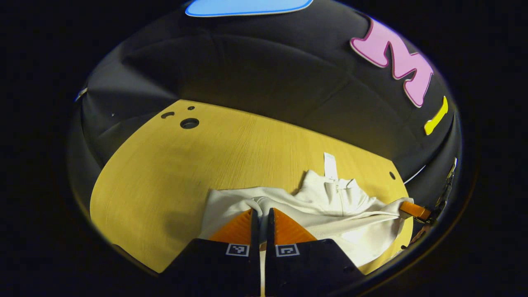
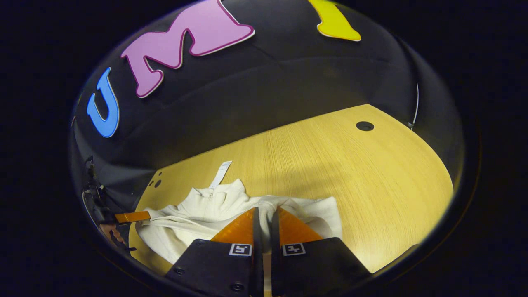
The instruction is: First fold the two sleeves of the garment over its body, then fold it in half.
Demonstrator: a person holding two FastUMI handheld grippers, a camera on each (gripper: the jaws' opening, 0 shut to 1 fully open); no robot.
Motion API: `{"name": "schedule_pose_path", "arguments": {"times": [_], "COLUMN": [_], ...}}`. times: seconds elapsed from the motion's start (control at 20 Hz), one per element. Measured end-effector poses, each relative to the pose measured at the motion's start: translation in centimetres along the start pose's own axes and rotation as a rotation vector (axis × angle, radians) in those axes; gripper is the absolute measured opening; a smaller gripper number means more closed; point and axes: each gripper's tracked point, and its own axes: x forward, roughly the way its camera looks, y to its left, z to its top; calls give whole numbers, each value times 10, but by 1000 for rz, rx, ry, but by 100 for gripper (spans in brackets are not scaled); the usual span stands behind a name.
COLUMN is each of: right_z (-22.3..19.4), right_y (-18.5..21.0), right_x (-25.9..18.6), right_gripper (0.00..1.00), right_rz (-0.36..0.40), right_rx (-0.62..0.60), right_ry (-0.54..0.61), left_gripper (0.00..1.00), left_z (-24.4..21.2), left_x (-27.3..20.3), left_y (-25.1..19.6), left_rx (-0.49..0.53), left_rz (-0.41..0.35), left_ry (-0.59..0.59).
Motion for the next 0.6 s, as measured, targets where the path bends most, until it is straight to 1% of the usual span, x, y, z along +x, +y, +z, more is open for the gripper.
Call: {"name": "schedule_pose_path", "arguments": {"times": [0.1,0.25,0.35,0.4,0.45,0.55,0.6], "right_z": [-10,-29,-38,-40,-39,-38,-37], "right_y": [-4,-11,-13,-13,-12,-10,-8], "right_x": [12,24,28,28,29,28,26], "right_gripper": [12,12,13,18,20,24,31], "right_rz": [-23,-52,-62,-59,-60,-59,-52], "right_rx": [5,-10,-15,-7,1,23,33], "right_ry": [30,84,116,124,124,129,134], "left_gripper": [9,9,10,11,17,22,27], "left_z": [-6,-20,-19,-20,-22,-20,-19], "left_x": [13,25,29,31,31,30,28], "left_y": [1,5,5,7,7,4,3], "left_rx": [17,14,5,6,4,-10,-15], "left_rz": [16,34,32,31,28,12,11], "left_ry": [30,82,70,71,79,71,65]}}
